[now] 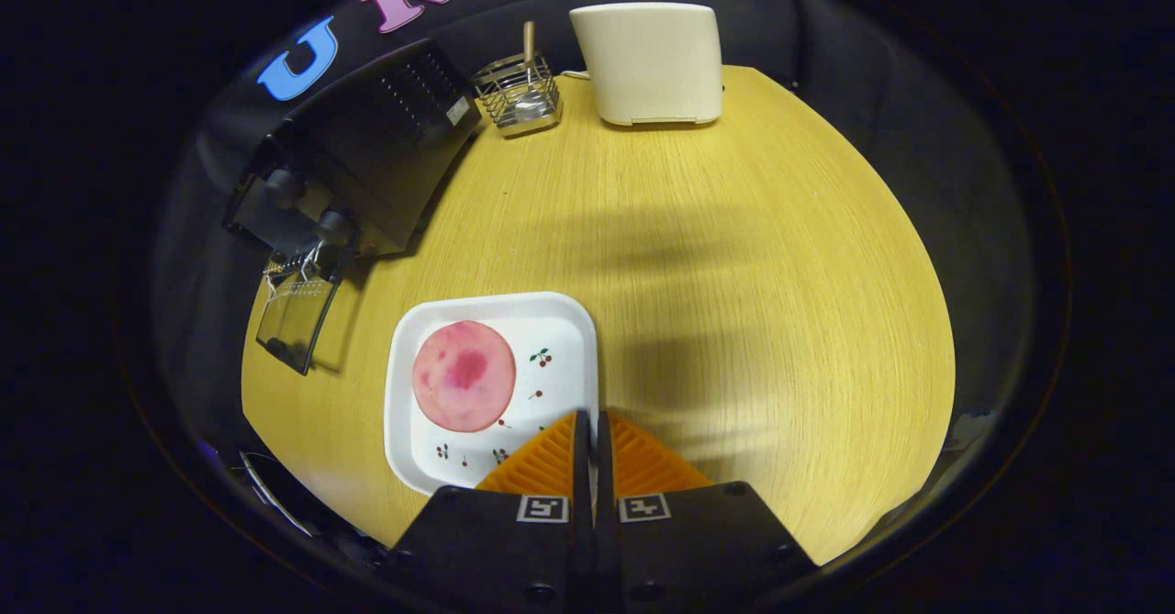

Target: Open the toaster oven, put the food inside, and close the toaster oven door.

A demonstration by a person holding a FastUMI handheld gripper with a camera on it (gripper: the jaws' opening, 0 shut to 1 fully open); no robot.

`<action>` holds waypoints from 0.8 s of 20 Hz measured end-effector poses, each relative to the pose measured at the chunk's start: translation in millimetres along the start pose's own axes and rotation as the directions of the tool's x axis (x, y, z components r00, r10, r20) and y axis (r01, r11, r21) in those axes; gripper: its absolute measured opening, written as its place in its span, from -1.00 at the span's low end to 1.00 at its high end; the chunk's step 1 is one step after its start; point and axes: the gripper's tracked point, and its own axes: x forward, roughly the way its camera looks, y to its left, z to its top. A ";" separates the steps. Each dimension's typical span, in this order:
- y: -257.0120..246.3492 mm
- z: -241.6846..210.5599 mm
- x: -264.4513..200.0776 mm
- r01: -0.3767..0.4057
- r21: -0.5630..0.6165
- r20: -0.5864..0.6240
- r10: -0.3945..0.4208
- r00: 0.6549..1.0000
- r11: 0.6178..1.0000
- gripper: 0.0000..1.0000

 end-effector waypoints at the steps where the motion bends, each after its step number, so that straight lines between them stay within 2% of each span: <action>1: -0.8 0.7 0.2 -0.003 0.021 -0.007 0.003 1.000 1.000 -0.89; 3: -0.2 0.0 -0.8 -0.020 0.072 -0.021 0.021 1.000 0.997 -0.89; 6: 10.1 -6.6 -5.0 -0.100 0.198 -0.030 0.108 0.994 0.975 -0.89; 11: 35.6 -13.3 -30.2 -0.200 0.411 0.007 0.216 0.976 0.889 -0.90; 16: 53.7 -12.7 -62.6 -0.252 0.505 0.075 0.249 0.966 0.825 -0.89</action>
